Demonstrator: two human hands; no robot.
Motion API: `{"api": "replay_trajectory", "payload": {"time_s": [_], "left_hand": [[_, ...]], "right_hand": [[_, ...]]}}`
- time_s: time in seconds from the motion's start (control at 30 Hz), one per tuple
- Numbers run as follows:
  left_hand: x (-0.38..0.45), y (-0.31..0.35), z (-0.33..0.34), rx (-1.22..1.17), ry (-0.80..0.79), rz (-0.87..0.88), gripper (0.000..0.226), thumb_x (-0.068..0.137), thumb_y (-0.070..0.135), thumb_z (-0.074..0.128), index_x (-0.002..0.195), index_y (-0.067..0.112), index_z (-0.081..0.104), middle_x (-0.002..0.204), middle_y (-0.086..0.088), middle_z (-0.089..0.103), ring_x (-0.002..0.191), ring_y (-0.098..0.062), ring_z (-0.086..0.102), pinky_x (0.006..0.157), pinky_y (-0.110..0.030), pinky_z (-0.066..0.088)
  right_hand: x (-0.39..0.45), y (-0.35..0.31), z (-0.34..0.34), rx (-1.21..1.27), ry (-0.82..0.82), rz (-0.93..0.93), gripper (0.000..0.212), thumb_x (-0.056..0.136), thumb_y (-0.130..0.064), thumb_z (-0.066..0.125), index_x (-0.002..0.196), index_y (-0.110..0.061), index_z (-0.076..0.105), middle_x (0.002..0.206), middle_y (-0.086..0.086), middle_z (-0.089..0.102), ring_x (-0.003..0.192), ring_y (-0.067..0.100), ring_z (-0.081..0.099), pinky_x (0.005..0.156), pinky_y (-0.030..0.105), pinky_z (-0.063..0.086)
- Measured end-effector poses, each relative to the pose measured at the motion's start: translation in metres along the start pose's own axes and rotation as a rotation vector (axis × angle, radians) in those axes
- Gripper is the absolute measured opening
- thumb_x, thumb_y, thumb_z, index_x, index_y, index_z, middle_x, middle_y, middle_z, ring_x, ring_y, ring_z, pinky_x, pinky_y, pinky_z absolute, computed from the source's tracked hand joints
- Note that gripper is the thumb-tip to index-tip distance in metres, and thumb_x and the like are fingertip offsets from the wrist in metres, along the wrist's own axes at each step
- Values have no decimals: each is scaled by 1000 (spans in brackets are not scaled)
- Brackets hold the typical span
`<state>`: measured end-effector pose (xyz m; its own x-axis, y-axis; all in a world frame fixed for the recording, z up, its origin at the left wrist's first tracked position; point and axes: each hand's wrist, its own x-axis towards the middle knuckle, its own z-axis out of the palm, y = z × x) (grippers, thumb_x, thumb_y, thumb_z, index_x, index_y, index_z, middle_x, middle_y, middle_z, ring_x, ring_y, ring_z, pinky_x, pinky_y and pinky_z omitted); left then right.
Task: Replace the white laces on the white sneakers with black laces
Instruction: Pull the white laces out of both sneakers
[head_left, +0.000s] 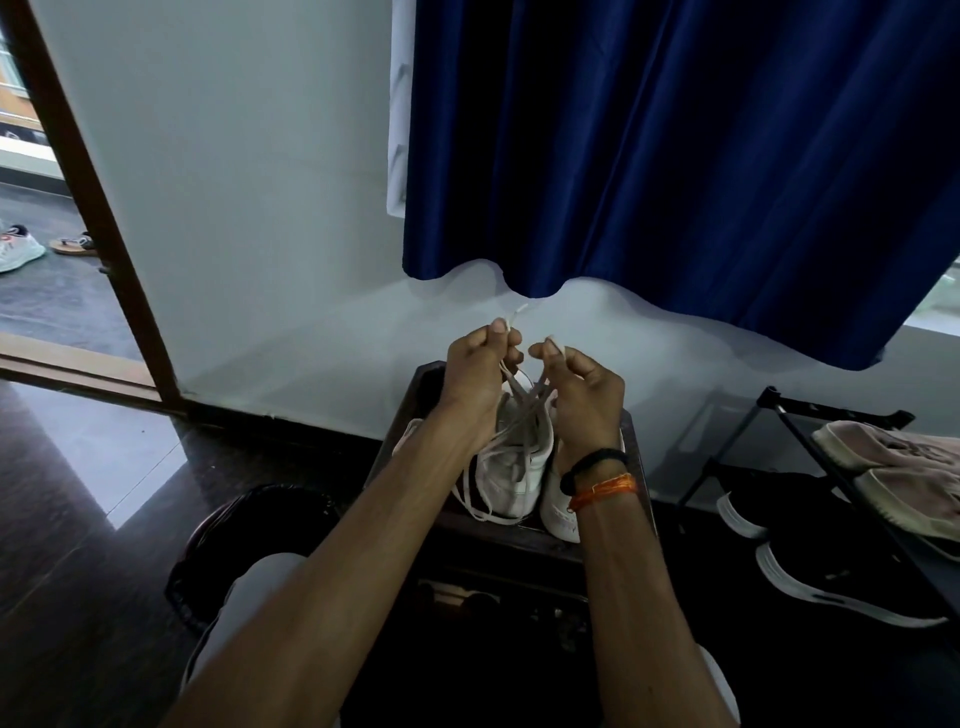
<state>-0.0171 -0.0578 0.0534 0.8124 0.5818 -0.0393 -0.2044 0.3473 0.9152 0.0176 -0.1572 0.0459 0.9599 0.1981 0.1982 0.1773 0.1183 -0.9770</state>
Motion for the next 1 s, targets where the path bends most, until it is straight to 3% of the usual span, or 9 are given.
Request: {"api": "replay_trajectory", "payload": {"time_s": [0.2, 0.33, 0.47, 0.6, 0.7, 0.83, 1.0], "left_hand": [[-12, -6, 6, 45, 21, 88, 21, 98, 25, 65, 90, 11, 78, 70, -5, 64, 75, -22, 62, 77, -42, 57], [-13, -9, 7, 108, 93, 178, 18, 97, 21, 67, 89, 10, 77, 73, -4, 73, 71, -14, 70, 73, -33, 62], [-14, -12, 2, 296, 77, 356, 18, 96, 23, 67, 87, 13, 78, 74, -1, 75, 75, -18, 73, 72, -32, 62], [-16, -11, -1, 498, 83, 495, 24, 98, 24, 65, 82, 10, 77, 69, 3, 72, 67, -12, 70, 63, -24, 57], [-16, -13, -2, 567, 67, 520, 25, 99, 24, 64, 83, 9, 76, 70, 5, 72, 68, -9, 69, 66, -28, 58], [-17, -21, -1, 565, 14, 515, 19, 99, 18, 62, 91, 10, 78, 78, 6, 75, 76, -8, 70, 75, -36, 59], [-17, -26, -1, 630, -2, 561, 18, 98, 19, 64, 95, 10, 79, 81, 2, 75, 78, -12, 69, 77, -37, 57]], "right_hand": [[1, -3, 3, 59, 13, 0, 15, 95, -19, 69, 93, -8, 79, 73, 1, 73, 67, 9, 66, 71, 29, 54], [2, 0, 3, 90, -39, 3, 19, 90, -17, 74, 103, -4, 78, 88, 12, 77, 78, 18, 71, 77, 34, 58], [2, 1, 1, 159, -74, 50, 22, 90, -18, 75, 105, -3, 78, 93, 17, 76, 84, 24, 70, 88, 42, 59], [1, -1, -1, 153, -138, 71, 20, 94, -24, 70, 100, -7, 79, 91, 17, 75, 81, 26, 69, 79, 38, 58], [1, -6, 1, 179, -70, 103, 17, 94, -17, 70, 101, -4, 78, 94, 15, 77, 88, 24, 73, 76, 34, 59], [4, -9, 5, 191, 35, 197, 17, 93, -19, 72, 95, -5, 79, 88, 9, 76, 90, 24, 72, 82, 39, 61], [2, -8, 3, 269, 59, 252, 16, 95, -21, 69, 92, -9, 78, 82, 1, 77, 79, 12, 73, 64, 22, 58]]}}
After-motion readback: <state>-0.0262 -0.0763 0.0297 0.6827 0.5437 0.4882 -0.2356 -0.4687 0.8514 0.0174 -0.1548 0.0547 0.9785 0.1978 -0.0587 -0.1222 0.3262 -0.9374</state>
